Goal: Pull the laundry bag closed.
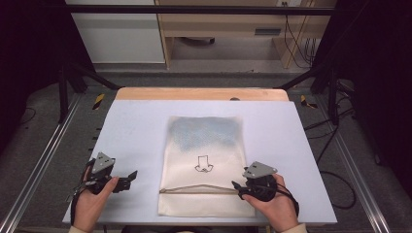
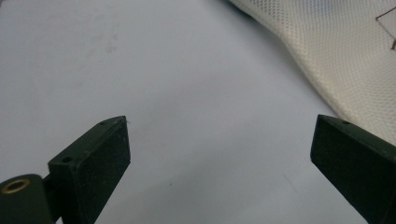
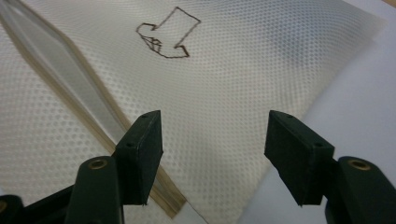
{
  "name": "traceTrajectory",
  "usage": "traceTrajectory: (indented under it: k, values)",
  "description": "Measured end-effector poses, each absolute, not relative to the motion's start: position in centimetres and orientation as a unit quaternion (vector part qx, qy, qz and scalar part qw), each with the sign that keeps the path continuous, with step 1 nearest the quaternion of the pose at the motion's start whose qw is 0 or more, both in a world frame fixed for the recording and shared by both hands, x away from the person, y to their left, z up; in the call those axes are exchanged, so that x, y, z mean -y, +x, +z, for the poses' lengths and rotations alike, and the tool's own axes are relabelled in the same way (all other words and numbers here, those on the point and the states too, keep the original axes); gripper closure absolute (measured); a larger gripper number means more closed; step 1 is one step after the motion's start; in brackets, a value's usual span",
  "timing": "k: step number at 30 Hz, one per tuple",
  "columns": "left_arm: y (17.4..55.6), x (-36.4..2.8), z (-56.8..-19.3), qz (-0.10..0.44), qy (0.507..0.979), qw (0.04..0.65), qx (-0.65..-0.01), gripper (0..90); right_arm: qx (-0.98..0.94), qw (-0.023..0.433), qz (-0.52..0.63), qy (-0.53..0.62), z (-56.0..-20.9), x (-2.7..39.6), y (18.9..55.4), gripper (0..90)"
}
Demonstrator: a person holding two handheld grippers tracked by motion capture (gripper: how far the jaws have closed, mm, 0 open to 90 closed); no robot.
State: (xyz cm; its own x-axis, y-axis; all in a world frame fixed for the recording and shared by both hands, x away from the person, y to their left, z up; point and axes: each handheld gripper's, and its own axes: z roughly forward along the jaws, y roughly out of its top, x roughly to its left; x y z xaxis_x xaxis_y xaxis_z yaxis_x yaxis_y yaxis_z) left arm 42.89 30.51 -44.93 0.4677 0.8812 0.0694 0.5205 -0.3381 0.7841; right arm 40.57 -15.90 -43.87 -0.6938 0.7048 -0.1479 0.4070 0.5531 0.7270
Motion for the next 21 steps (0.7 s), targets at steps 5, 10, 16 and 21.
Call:
traceTrajectory:
  k: [5, 10, 16, 21]
  values:
    - [42.7, -31.9, -45.0, 0.253, 0.774, 0.35, -0.464, 4.9, -0.88, 0.194, 0.324, 0.287, -43.0, 13.1, 41.5, 37.9]
    - [42.5, -31.9, -44.6, 0.258, 0.779, 0.343, -0.458, 4.8, -0.896, 0.174, 0.311, 0.265, -41.6, 11.2, 42.3, 33.2]
    - [42.3, -32.2, -44.6, 0.263, 0.776, 0.334, -0.467, 5.4, -0.916, 0.145, 0.287, 0.241, -40.8, 8.6, 43.4, 28.6]
    - [42.4, -32.0, -44.8, 0.259, 0.776, 0.333, -0.468, 5.5, -0.927, 0.139, 0.27, 0.218, -40.2, 6.3, 44.1, 26.8]
